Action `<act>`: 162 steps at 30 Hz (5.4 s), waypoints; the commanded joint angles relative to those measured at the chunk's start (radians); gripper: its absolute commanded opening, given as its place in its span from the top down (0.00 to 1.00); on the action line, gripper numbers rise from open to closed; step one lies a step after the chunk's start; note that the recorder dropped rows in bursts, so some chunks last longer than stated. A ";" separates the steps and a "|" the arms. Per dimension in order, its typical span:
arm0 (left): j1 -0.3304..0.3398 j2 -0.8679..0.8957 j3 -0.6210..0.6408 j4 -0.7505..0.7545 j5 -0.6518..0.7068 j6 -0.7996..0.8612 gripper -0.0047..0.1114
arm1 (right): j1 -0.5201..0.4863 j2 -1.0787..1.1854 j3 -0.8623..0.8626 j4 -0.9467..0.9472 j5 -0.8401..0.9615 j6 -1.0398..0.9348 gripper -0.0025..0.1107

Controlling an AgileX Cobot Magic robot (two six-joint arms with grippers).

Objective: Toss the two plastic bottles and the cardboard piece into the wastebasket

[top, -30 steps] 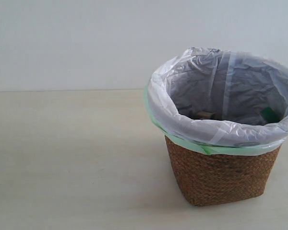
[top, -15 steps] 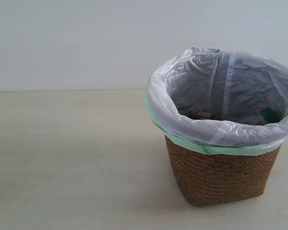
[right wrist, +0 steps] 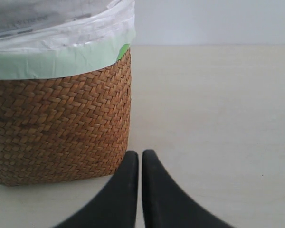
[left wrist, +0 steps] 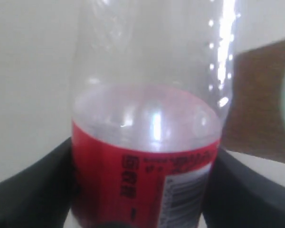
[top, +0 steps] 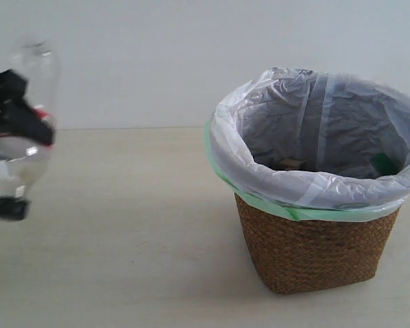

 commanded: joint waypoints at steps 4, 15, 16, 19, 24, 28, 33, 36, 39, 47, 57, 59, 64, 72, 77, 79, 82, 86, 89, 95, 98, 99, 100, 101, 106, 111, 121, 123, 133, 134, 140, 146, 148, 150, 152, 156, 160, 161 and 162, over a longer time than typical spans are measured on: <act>-0.306 0.291 -0.566 -0.853 0.008 0.297 0.27 | 0.002 -0.005 0.000 -0.002 -0.008 0.000 0.98; -0.295 0.264 -0.749 0.314 0.206 -0.428 0.27 | 0.002 -0.005 0.000 -0.002 -0.008 0.000 0.98; -0.295 0.257 -0.720 0.349 0.206 -0.422 0.27 | 0.002 -0.005 0.000 -0.002 -0.008 0.000 0.98; -0.279 0.235 -0.630 0.429 0.206 -0.394 0.37 | 0.002 -0.005 0.000 -0.002 -0.008 0.000 0.98; -0.257 0.185 -0.506 0.485 0.206 -0.344 0.72 | 0.002 -0.005 0.000 -0.002 -0.008 0.000 0.98; -0.244 0.107 -0.402 0.536 0.206 -0.321 0.93 | 0.002 -0.005 0.000 -0.002 -0.008 0.000 0.98; -0.231 -0.076 -0.191 0.511 0.127 -0.319 0.93 | 0.002 -0.005 0.000 -0.002 -0.008 0.000 0.98; -0.231 -0.242 0.002 0.451 -0.093 -0.319 0.93 | 0.002 -0.005 0.000 -0.002 -0.008 0.000 0.98; -0.231 -0.449 0.329 0.281 -0.364 -0.297 0.93 | 0.002 -0.005 0.000 -0.002 -0.008 0.000 0.98; -0.231 -0.802 0.758 0.044 -0.461 -0.200 0.93 | 0.002 -0.005 0.000 -0.002 -0.008 0.000 0.98; -0.231 -0.851 0.763 0.048 -0.470 -0.200 0.93 | 0.002 -0.005 0.000 -0.002 -0.008 0.000 0.98; -0.231 -0.851 0.763 0.048 -0.470 -0.200 0.93 | 0.002 -0.005 0.000 -0.002 -0.008 0.000 0.98; -0.169 -0.984 0.763 0.054 -0.512 -0.161 0.93 | 0.002 -0.005 0.000 -0.002 -0.008 0.000 0.98; -0.074 -1.377 0.944 0.044 -0.949 -0.070 0.93 | 0.002 -0.005 0.000 -0.002 -0.008 0.000 0.98; -0.005 -1.464 1.087 0.044 -1.104 -0.070 0.93 | 0.002 -0.005 0.000 -0.002 -0.008 0.000 0.98; 0.005 -1.464 1.127 0.044 -1.122 -0.070 0.93 | 0.002 -0.005 0.000 -0.002 -0.008 0.000 0.98; 0.007 -1.464 1.175 0.063 -1.131 -0.055 0.93 | 0.002 -0.005 0.000 -0.002 -0.008 0.000 0.98; 0.007 -1.464 1.192 0.076 -1.122 -0.032 0.93 | 0.002 -0.005 0.000 -0.002 -0.008 0.000 0.98; 0.007 -1.464 1.192 0.077 -1.068 0.035 0.93 | 0.002 -0.005 0.000 -0.002 -0.008 0.000 0.98; 0.007 -1.464 1.192 0.079 -0.967 0.101 0.93 | 0.002 -0.005 0.000 -0.002 -0.008 0.000 0.98; 0.007 -1.464 1.192 0.157 -0.869 0.109 0.93 | 0.002 -0.005 0.000 -0.002 -0.008 0.000 0.98; 0.007 -1.464 1.192 0.187 -0.827 0.109 0.93 | 0.002 -0.005 0.000 -0.002 -0.008 0.000 0.98; 0.007 -1.464 1.192 0.217 -0.789 0.102 0.93 | 0.002 -0.005 0.000 -0.002 -0.008 0.000 0.98; 0.007 -1.464 1.192 0.248 -0.763 0.080 0.93 | 0.002 -0.005 0.000 -0.002 -0.008 0.000 0.98; 0.007 -1.464 1.192 0.291 -0.712 -0.030 0.93 | 0.002 -0.005 0.000 -0.002 -0.008 0.000 0.98; 0.007 -1.464 1.192 0.374 -0.705 -0.113 0.93 | 0.002 -0.005 0.000 -0.002 -0.008 0.000 0.98; 0.007 -1.464 1.192 0.425 -0.705 -0.176 0.93 | 0.002 -0.005 0.000 -0.002 -0.008 0.000 0.98; 0.007 -1.464 1.192 0.425 -0.705 -0.176 0.93 | 0.002 -0.005 0.000 -0.002 -0.008 0.000 0.98; 0.007 -1.464 1.192 0.425 -0.705 -0.176 0.93 | 0.002 -0.005 0.000 -0.002 -0.008 0.000 0.98; 0.007 -1.464 1.192 0.425 -0.705 -0.176 0.93 | 0.002 -0.005 0.000 -0.002 -0.008 0.000 0.98; 0.007 -1.464 1.192 0.425 -0.705 -0.176 0.93 | 0.002 -0.005 0.000 -0.002 -0.008 0.000 0.98; 0.007 -1.464 1.192 0.425 -0.705 -0.176 0.93 | 0.002 -0.005 0.000 -0.002 -0.008 0.000 0.98; 0.007 -1.464 1.192 0.425 -0.705 -0.176 0.93 | 0.002 -0.005 0.000 -0.002 -0.008 0.000 0.98; 0.007 -1.464 1.192 0.425 -0.705 -0.176 0.93 | 0.002 -0.005 0.000 -0.002 -0.008 0.000 0.98; 0.007 -1.464 1.192 0.425 -0.705 -0.176 0.93 | 0.002 -0.005 0.000 -0.002 -0.008 0.000 0.98; 0.007 -1.464 1.192 0.425 -0.705 -0.176 0.93 | 0.002 -0.005 0.000 -0.002 -0.008 0.000 0.98; 0.007 -1.464 1.192 0.425 -0.705 -0.176 0.93 | 0.002 -0.005 0.000 -0.002 -0.008 0.000 0.98; 0.007 -1.464 1.192 0.425 -0.705 -0.176 0.93 | 0.002 -0.005 0.000 -0.002 -0.008 0.000 0.98; 0.007 -1.464 1.192 0.425 -0.705 -0.176 0.93 | 0.002 -0.005 0.000 -0.002 -0.008 0.000 0.98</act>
